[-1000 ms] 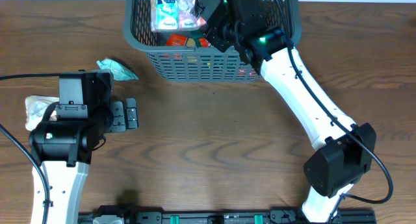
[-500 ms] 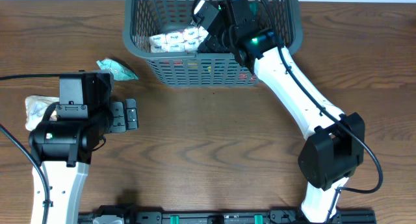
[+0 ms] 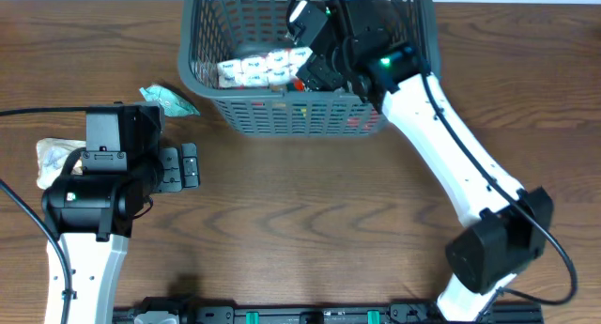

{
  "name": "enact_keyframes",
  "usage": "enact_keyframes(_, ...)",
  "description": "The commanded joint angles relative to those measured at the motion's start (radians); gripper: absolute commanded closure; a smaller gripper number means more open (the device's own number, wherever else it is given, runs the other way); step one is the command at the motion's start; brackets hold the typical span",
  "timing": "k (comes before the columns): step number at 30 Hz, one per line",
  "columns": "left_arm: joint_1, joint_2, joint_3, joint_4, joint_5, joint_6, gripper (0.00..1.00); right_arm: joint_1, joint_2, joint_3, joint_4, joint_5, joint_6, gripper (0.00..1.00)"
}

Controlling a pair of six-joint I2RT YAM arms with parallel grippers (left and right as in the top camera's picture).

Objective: Pack container

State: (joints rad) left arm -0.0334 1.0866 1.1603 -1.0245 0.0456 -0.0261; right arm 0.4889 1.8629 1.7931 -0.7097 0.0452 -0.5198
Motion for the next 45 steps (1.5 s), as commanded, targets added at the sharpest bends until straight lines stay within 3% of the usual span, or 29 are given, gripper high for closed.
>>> enact_keyframes(1, 0.004, -0.003, 0.02, -0.004, -0.002, -0.005, 0.02, 0.021, -0.057, -0.005, -0.021, -0.016, 0.029, 0.01)
enact_keyframes(9, 0.004, -0.003, 0.02, -0.004, -0.002, -0.005, 0.02, 0.019, -0.058, -0.005, 0.021, -0.013, 0.035, 0.01)
enact_keyframes(15, 0.004, -0.003, 0.02, -0.002, -0.055, -0.004, 0.01, -0.005, -0.07, 0.048, 0.196, 0.168, 0.082, 0.01)
enact_keyframes(17, 0.004, -0.005, 0.025, 0.001, -0.091, -0.004, 0.01, -0.019, -0.077, 0.129, 0.148, 0.208, 0.096, 0.01)
enact_keyframes(21, 0.004, -0.003, 0.105, -0.041, -0.099, -0.005, 0.01, -0.082, -0.088, 0.349, -0.059, 0.264, 0.306, 0.01)
enact_keyframes(27, 0.043, 0.048, 0.399, -0.198, -0.126, -0.063, 0.02, -0.249, -0.135, 0.549, -0.417, 0.259, 0.595, 0.01)
enact_keyframes(35, 0.178, 0.314, 0.747, -0.238, -0.126, -0.418, 0.01, -0.478, -0.174, 0.548, -0.643, 0.13, 0.587, 0.01)
enact_keyframes(41, 0.19, 0.549, 0.797, -0.119, -0.118, -0.524, 0.01, -0.565, -0.163, 0.527, -0.695, 0.032, 0.546, 0.01)
enact_keyframes(45, 0.19, 0.689, 0.797, -0.055, -0.025, -0.557, 0.01, -0.586, -0.159, 0.516, -0.708, 0.025, 0.521, 0.01)
